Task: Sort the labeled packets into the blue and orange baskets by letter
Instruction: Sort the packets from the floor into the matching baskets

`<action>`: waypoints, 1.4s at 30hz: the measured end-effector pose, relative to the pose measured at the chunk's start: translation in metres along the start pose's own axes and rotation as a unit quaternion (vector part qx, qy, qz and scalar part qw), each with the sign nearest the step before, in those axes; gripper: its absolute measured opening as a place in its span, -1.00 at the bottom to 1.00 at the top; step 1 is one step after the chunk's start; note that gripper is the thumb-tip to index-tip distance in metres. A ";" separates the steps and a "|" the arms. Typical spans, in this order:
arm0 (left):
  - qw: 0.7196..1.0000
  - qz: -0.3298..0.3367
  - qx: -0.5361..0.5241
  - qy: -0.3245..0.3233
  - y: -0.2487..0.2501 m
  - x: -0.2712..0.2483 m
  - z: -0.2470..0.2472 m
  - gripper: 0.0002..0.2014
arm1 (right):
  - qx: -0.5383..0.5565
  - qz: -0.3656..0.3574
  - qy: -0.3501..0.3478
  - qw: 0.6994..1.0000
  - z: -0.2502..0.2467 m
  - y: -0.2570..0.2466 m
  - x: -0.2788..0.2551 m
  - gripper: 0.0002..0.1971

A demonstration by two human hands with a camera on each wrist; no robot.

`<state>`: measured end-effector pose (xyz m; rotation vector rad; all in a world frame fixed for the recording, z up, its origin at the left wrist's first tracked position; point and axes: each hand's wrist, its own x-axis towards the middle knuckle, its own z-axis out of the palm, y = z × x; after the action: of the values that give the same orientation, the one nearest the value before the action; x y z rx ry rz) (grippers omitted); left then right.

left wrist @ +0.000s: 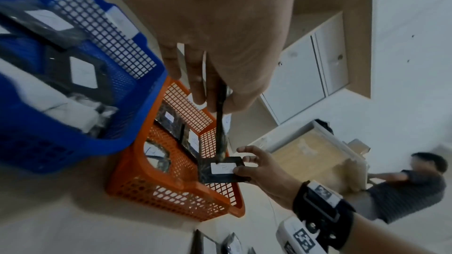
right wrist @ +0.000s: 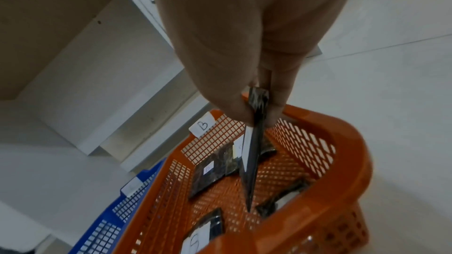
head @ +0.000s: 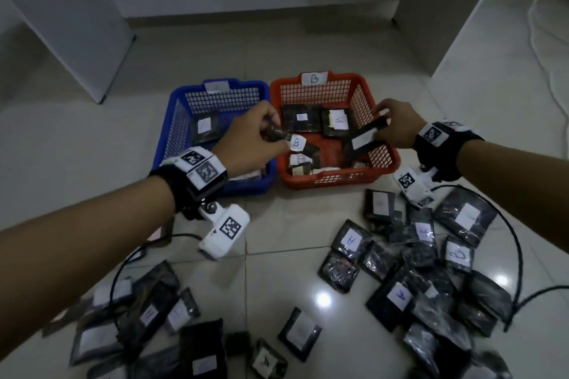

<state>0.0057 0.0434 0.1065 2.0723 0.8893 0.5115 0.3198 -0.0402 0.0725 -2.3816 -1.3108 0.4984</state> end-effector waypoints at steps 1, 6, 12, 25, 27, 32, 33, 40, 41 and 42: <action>1.000 0.007 0.020 -0.016 0.004 0.013 0.005 -0.71 | 0.004 -0.005 0.005 1.000 -0.002 0.006 0.002 -0.50; 0.982 -0.041 0.171 -0.071 -0.009 0.070 0.047 -0.83 | 0.042 -0.010 0.033 0.999 -0.014 0.028 0.016 -0.60; 0.975 -0.088 0.188 -0.073 -0.017 0.098 0.111 -0.87 | 0.116 -0.003 0.083 0.990 -0.013 0.050 0.014 -0.61; 0.983 -0.111 0.122 -0.074 -0.018 0.128 0.138 -0.90 | 0.149 -0.006 0.060 0.987 -0.015 0.088 0.000 -0.63; 0.984 -0.113 0.122 -0.057 -0.016 0.127 0.142 -0.88 | 0.157 -0.008 0.063 0.986 -0.014 0.086 0.000 -0.63; 0.984 -0.116 0.129 -0.036 -0.016 0.127 0.140 -0.92 | 0.177 -0.016 0.062 0.982 -0.013 0.080 0.004 -0.64; 0.985 -0.111 0.131 -0.032 -0.016 0.127 0.137 -0.93 | 0.177 -0.019 0.063 0.982 -0.012 0.079 0.005 -0.64; 0.989 -0.077 0.105 -0.062 -0.005 0.135 0.139 -0.98 | 0.177 -0.011 0.092 0.980 -0.009 0.082 0.004 -0.66; 0.989 -0.076 0.100 -0.078 -0.005 0.136 0.143 -0.98 | 0.182 -0.009 0.091 0.979 -0.008 0.082 0.004 -0.66; 0.988 -0.077 0.098 -0.093 -0.006 0.135 0.146 -0.96 | 0.189 -0.008 0.088 0.978 -0.008 0.082 0.003 -0.66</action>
<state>0.1837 0.0707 0.0213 2.1634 1.0119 0.1498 0.3847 -0.0795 0.0393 -2.0481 -1.0500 0.4706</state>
